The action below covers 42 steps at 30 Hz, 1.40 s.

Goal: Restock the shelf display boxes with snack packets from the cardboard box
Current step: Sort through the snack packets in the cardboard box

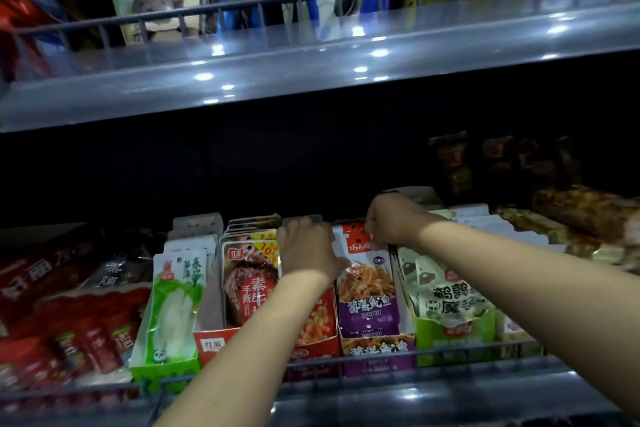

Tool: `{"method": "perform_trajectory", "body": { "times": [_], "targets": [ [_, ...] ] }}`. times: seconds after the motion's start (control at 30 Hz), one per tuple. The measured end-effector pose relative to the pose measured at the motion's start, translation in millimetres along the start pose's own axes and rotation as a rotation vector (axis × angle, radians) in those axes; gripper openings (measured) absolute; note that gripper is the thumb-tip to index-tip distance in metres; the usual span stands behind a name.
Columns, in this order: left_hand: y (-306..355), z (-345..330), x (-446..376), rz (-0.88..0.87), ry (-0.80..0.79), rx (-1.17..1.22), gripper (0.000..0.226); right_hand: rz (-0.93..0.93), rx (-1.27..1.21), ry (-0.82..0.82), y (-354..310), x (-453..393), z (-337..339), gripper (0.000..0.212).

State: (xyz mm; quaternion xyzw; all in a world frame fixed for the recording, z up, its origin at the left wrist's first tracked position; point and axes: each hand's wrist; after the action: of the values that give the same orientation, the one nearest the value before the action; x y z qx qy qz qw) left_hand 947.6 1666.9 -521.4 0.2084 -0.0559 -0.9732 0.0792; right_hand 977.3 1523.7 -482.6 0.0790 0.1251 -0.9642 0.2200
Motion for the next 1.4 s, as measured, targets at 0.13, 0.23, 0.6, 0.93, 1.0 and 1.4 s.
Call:
{"method": "perform_trajectory", "body": {
  "times": [0.13,0.23,0.6,0.93,1.0,1.4],
  "targets": [
    [-2.2,16.6,5.1,0.025,-0.011,0.138,0.032,-0.035,-0.088,0.083,-6.0,14.0,12.5,0.015],
    [-4.6,38.8,21.2,0.026,-0.01,0.28,0.028,-0.052,-0.198,0.203,-22.3,41.9,32.0,0.015],
    [-21.1,71.2,193.2,0.102,-0.169,0.937,0.009,0.032,-0.897,0.471,-87.7,219.5,-12.0,0.015],
    [-45.1,-30.5,344.5,0.228,-0.394,0.78,0.018,-0.205,-0.995,0.338,-92.4,348.6,-163.9,0.025],
    [-47.0,-49.8,360.6,0.262,-0.444,0.761,0.016,-0.268,-1.017,0.307,-89.5,364.8,-191.0,0.022],
    [-82.7,-174.3,423.4,0.684,-0.75,0.738,0.022,-0.626,-1.079,0.11,-77.2,405.6,-333.6,0.014]
  ]
}}
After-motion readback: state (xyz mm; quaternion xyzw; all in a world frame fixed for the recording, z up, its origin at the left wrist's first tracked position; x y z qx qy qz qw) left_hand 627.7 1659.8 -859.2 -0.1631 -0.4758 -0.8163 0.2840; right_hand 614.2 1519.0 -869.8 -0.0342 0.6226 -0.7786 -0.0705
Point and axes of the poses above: each hand's wrist, its own x-axis away from the middle knuckle, its own z-axis out of the back of the hand, y = z × x, and after that the axes turned 13 degrees about z, right-handed
